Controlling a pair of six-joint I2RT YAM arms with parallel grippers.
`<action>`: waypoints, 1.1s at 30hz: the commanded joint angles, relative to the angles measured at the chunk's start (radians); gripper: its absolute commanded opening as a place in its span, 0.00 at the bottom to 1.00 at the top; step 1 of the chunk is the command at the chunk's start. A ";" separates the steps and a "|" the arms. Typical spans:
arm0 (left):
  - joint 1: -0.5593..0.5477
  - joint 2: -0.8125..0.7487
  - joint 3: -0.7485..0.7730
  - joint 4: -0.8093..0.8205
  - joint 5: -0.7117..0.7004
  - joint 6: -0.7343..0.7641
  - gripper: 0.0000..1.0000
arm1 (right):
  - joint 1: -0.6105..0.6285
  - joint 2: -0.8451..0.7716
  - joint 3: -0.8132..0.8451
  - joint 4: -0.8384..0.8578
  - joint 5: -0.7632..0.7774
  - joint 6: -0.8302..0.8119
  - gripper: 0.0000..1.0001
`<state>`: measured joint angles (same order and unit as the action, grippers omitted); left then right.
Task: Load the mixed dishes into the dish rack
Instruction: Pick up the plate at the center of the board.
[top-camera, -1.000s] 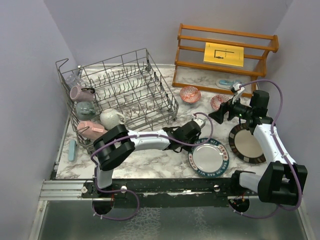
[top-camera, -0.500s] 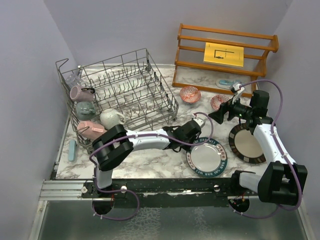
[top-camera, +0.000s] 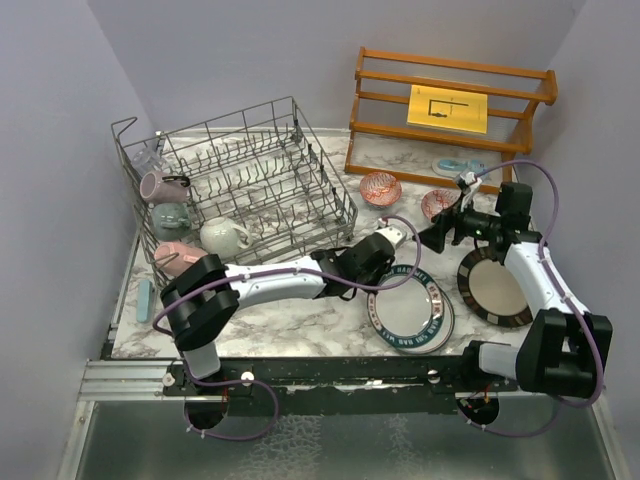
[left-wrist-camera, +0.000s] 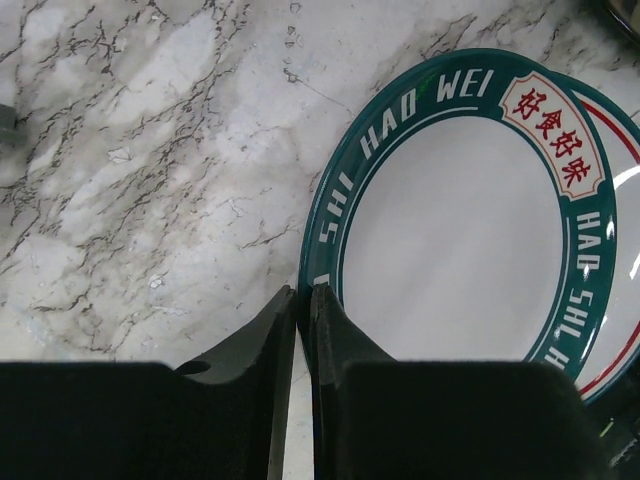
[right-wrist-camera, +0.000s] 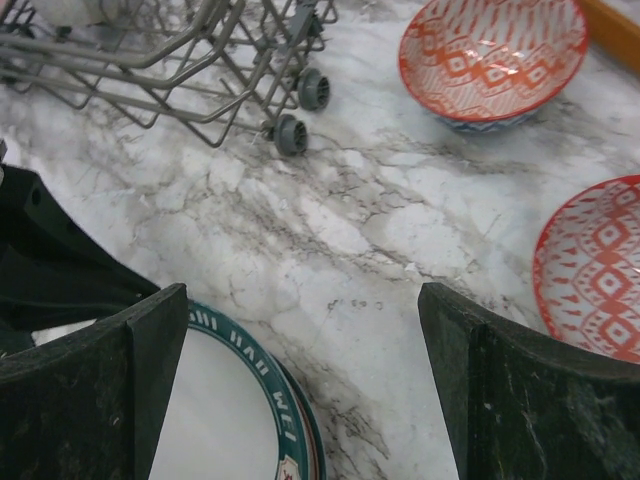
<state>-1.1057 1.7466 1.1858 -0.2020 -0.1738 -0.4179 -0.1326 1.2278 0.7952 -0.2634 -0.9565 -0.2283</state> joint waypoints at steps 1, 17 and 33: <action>0.012 -0.079 -0.068 0.089 -0.055 0.068 0.00 | -0.001 0.046 0.031 -0.095 -0.179 -0.098 0.96; 0.012 -0.226 -0.256 0.349 -0.107 0.275 0.00 | 0.062 0.245 0.055 -0.340 -0.241 -0.502 0.95; 0.012 -0.213 -0.242 0.395 -0.078 0.360 0.00 | 0.149 0.378 0.090 -0.319 -0.185 -0.456 0.45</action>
<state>-1.0969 1.5501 0.9344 0.1455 -0.2512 -0.0952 0.0078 1.6123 0.8761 -0.5842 -1.1496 -0.6697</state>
